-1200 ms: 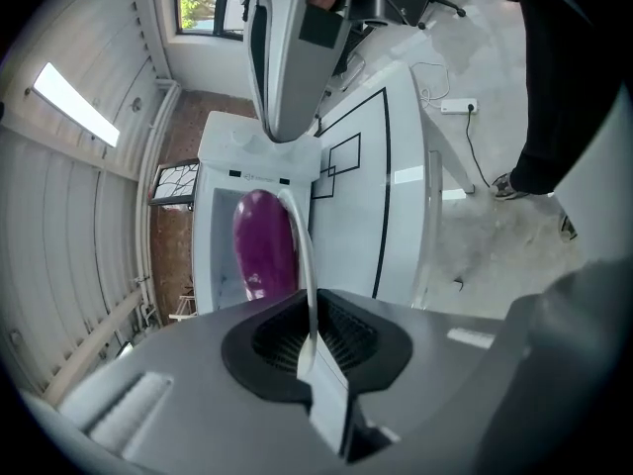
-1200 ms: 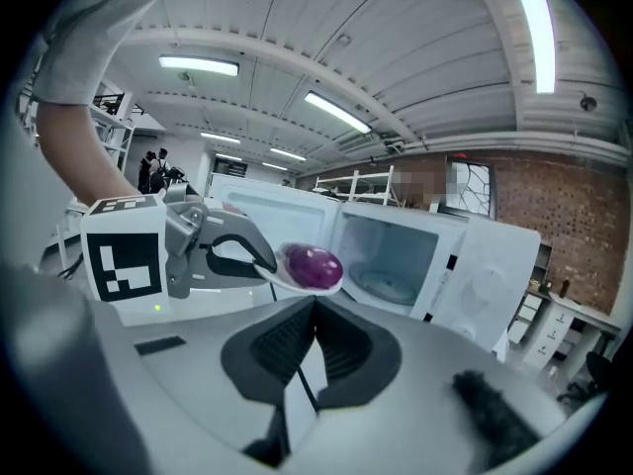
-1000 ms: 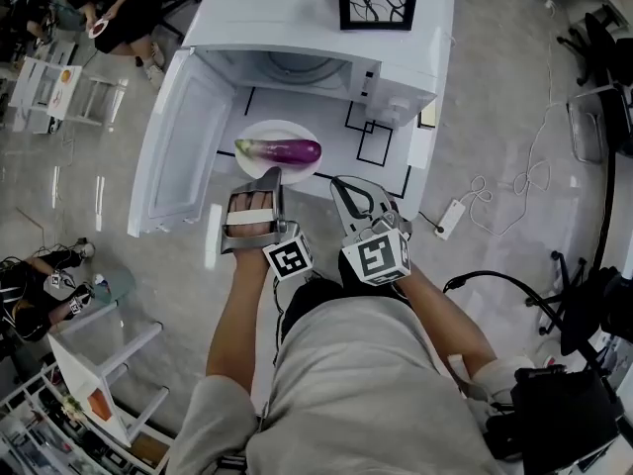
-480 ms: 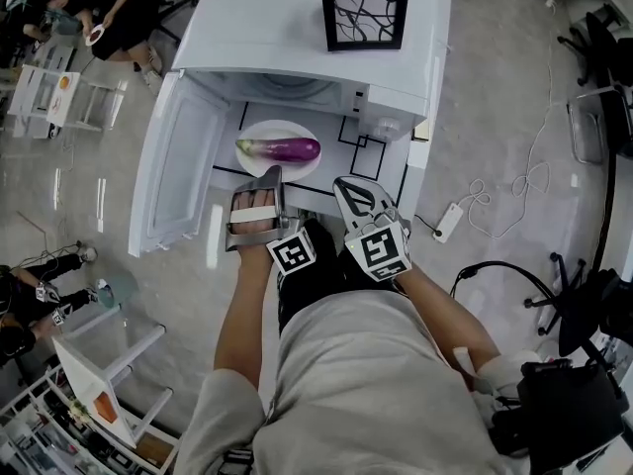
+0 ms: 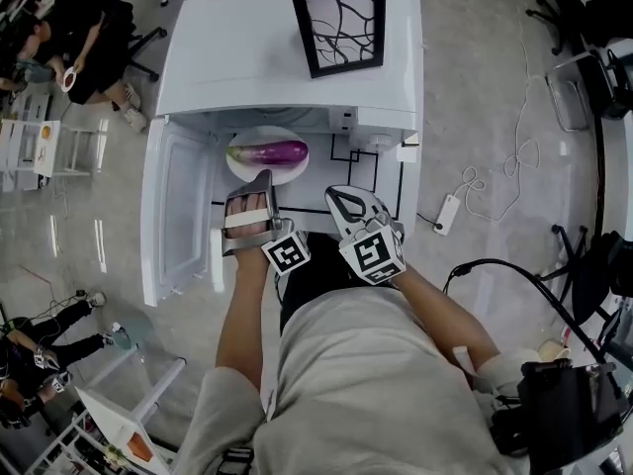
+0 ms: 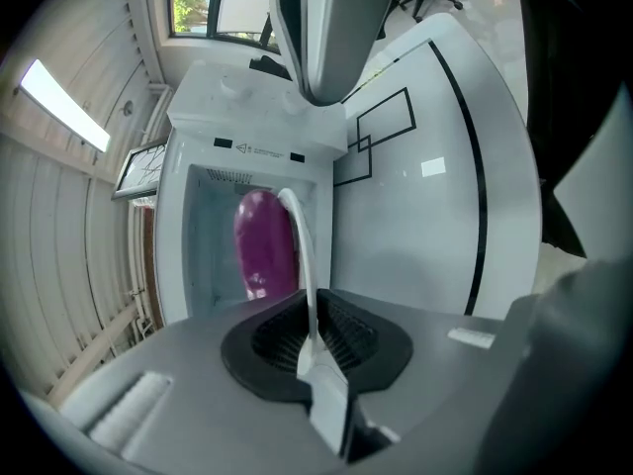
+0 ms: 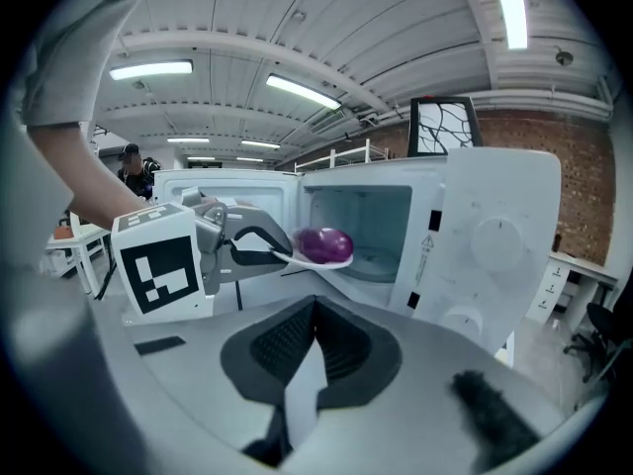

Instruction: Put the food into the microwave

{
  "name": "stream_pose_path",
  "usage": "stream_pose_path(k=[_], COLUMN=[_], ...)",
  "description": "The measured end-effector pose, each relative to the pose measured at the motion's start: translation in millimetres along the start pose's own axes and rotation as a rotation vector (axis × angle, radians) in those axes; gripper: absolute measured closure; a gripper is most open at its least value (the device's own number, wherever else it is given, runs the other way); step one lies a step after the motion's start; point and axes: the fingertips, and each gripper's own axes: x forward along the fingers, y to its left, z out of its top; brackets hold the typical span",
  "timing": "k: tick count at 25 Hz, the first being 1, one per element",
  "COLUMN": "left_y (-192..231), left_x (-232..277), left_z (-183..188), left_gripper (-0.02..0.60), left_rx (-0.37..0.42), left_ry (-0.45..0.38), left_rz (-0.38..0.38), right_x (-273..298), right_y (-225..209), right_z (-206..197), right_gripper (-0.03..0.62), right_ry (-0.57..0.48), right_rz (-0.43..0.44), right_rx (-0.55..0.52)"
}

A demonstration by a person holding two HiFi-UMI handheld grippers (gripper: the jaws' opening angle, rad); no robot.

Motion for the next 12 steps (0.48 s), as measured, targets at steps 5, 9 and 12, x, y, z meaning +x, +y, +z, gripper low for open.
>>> stream_pose_path(k=[5,9,12], left_y=[7.3,12.7,14.9], left_x=[20.9,35.9,45.0], left_z=[1.1,3.0,4.3], left_gripper=[0.543,0.543,0.543], left_rx=[0.017,0.003,0.006], left_ry=[-0.036,-0.063,-0.081], left_rz=[0.003,0.007,-0.002], right_x=[10.2,18.0,23.0], right_y=[-3.4,-4.8,-6.4], right_z=[1.4,0.7,2.1], right_gripper=[0.583,0.583,0.583], right_ry=[0.014,0.025,0.026], right_rz=[-0.026,-0.040,-0.051], right_rx=[0.013,0.032,0.041])
